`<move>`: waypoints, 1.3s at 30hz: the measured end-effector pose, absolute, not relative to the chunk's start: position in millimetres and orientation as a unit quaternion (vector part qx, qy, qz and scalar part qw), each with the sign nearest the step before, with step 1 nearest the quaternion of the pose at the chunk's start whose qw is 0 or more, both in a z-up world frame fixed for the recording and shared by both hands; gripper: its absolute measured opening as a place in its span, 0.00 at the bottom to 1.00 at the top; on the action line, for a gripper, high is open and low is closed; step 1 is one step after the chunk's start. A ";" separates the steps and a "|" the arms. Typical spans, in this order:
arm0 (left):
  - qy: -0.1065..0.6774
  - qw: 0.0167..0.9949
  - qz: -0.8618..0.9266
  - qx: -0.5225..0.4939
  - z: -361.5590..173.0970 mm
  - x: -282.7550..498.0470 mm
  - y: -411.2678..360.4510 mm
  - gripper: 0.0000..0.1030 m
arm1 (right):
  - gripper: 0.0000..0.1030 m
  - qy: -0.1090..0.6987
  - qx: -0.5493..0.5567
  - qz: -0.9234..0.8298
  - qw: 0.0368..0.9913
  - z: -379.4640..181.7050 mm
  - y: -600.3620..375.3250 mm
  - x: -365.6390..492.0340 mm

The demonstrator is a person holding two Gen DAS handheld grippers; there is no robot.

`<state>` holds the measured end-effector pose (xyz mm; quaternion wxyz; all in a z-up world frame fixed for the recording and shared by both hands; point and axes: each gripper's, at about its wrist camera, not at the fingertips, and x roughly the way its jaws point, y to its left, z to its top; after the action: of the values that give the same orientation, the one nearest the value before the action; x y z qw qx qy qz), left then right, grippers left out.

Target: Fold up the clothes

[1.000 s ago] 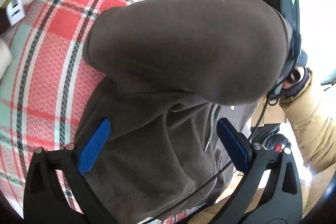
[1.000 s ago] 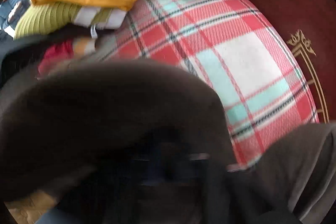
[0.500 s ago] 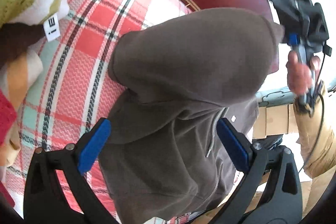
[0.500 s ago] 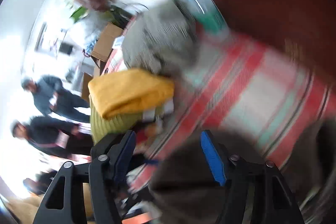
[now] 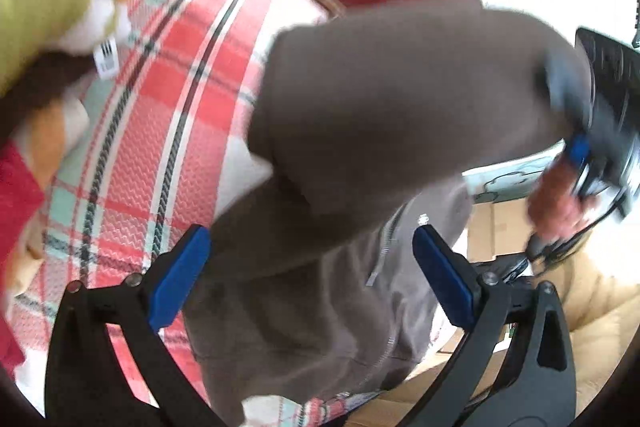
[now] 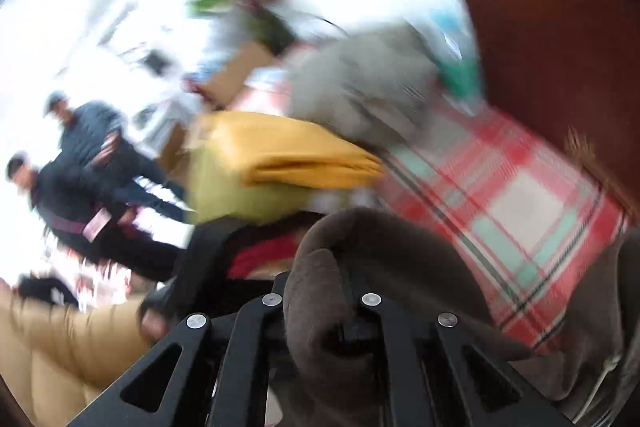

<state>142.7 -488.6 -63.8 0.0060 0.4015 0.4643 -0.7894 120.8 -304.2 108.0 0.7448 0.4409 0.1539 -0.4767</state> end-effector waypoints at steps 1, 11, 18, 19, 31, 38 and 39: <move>0.464 0.000 -0.793 0.396 -58.4 145.0 -488.6 0.98 | 0.08 0.154 0.433 -0.469 0.754 107.8 -289.9 122.7; 0.375 -0.044 -0.798 0.470 -32.2 98.3 -481.3 0.99 | 0.08 0.266 0.494 -0.466 0.683 15.2 -196.6 136.1; 0.350 -0.097 -0.731 0.578 -80.3 10.5 -461.8 0.99 | 0.09 0.219 0.510 -0.487 0.675 9.4 -164.6 141.4; 0.351 -0.099 -0.718 0.593 -88.8 1.5 -457.7 0.98 | 0.09 0.217 0.510 -0.489 0.673 7.7 -164.2 142.8; 0.392 -0.055 -0.744 0.538 -57.8 13.9 -470.8 0.14 | 0.35 0.132 0.543 -0.541 0.629 8.1 -136.3 115.5; 0.495 0.005 -0.797 0.346 21.0 48.7 -543.1 0.13 | 0.47 0.020 0.558 -0.603 0.570 12.6 -92.7 59.6; 0.506 0.019 -0.803 0.314 32.5 59.6 -556.2 0.13 | 0.48 0.012 0.563 -0.608 0.559 9.4 -87.4 54.0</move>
<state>59.6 -556.2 32.5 0.0188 0.3143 0.5057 -0.8032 54.0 -87.4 9.4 0.5591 0.5633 0.0115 -0.6083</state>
